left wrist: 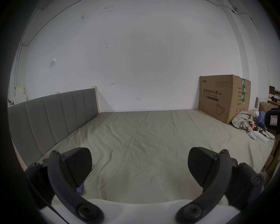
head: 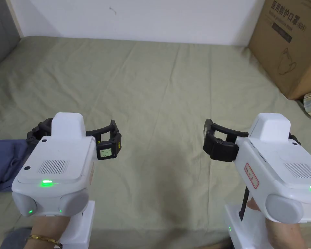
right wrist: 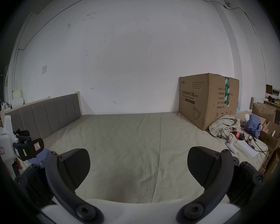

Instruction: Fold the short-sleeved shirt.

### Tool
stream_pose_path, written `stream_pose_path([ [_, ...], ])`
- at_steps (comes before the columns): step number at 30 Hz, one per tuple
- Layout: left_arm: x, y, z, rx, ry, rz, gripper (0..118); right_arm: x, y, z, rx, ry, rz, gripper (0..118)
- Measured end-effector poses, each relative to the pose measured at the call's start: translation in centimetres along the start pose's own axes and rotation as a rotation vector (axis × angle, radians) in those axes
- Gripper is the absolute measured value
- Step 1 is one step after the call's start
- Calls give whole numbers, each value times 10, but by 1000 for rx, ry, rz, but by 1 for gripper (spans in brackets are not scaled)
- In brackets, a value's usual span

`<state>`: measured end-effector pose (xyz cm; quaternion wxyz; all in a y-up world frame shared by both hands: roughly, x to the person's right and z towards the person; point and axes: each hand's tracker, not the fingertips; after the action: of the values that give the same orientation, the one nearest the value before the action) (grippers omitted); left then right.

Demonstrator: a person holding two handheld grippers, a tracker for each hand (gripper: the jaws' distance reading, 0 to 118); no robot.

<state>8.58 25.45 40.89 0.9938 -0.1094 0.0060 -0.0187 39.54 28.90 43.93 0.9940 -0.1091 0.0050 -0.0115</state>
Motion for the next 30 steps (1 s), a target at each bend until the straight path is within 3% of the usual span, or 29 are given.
stream_pose_path([
  [30, 2, 0, 1, 4, -6, -7, 118, -2, 3, -1, 7, 11, 2, 118],
])
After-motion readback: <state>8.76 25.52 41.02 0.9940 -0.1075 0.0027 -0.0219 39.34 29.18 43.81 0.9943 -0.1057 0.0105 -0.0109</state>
